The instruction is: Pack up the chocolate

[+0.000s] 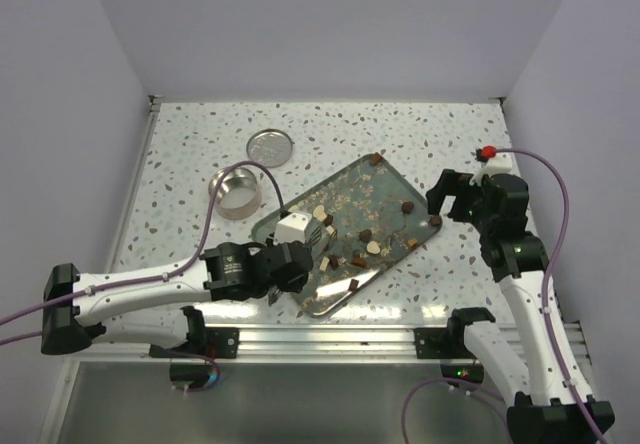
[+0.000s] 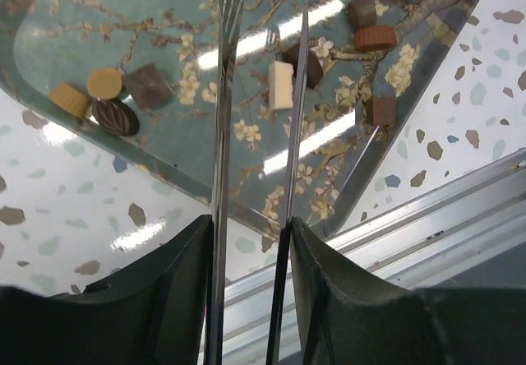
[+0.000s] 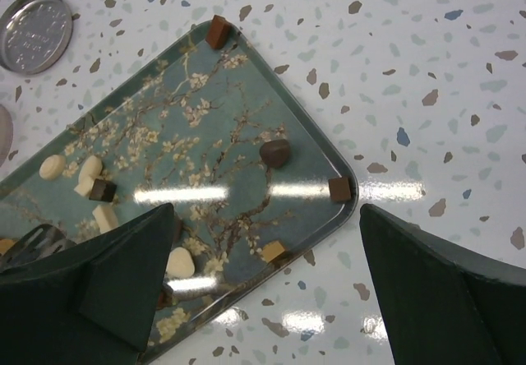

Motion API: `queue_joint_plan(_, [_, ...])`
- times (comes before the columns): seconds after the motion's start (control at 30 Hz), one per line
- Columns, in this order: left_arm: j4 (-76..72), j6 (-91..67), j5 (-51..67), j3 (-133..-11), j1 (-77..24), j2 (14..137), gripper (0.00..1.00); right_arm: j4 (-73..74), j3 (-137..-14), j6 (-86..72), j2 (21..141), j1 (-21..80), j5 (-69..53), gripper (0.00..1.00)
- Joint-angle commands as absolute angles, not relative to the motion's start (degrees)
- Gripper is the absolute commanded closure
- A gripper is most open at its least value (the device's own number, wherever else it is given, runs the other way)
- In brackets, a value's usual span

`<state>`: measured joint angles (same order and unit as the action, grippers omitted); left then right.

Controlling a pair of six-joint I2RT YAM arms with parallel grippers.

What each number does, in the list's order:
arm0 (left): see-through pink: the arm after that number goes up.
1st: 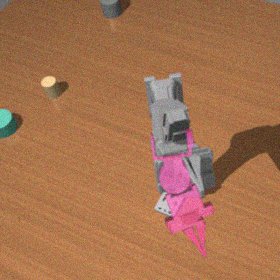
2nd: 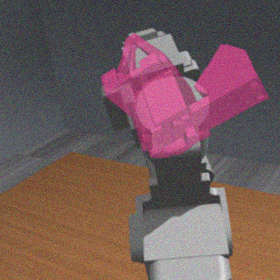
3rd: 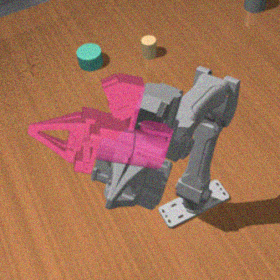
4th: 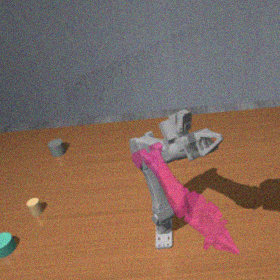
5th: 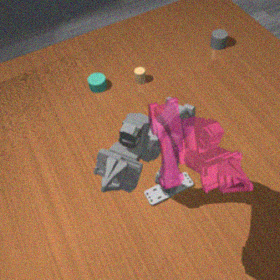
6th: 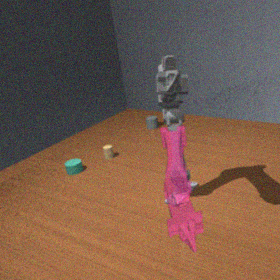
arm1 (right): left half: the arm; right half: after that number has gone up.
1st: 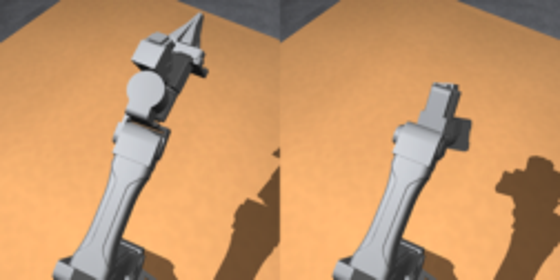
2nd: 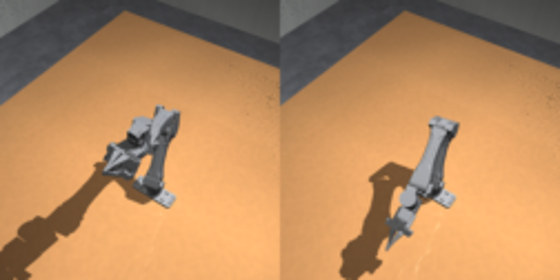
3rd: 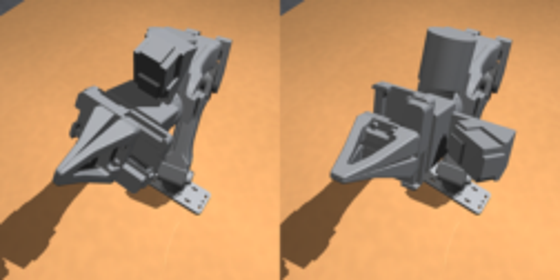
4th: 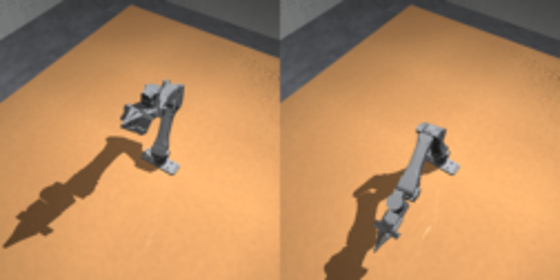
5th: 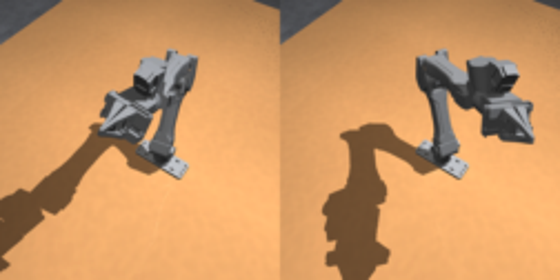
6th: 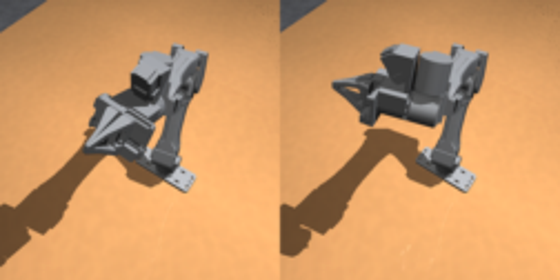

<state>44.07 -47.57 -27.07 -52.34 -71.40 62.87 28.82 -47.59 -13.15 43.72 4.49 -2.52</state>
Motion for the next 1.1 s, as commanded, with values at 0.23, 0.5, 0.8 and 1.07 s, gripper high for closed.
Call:
queue_joint_plan(0.23, [49.8, -64.8, -34.5, -54.8, -78.0, 67.9, 0.53, 32.1, -46.7, -15.5, 40.9, 4.7, -4.6, 0.02])
queue_joint_plan(0.5, [42.5, -61.3, -33.8, -52.2, -78.0, 67.8, 0.51, 33.7, -46.5, -15.6, 38.4, 4.7, -4.0, 0.02])
queue_joint_plan(0.8, [38.5, -61.1, -33.0, -50.7, -77.6, 70.4, 0.5, 34.7, -47.5, -14.9, 38.5, 4.7, -3.7, 0.02])
queue_joint_plan(1.07, [34.0, -58.9, -30.9, -49.9, -74.4, 72.7, 0.5, 34.4, -48.4, -13.8, 39.5, 4.9, -3.8, 0.02])
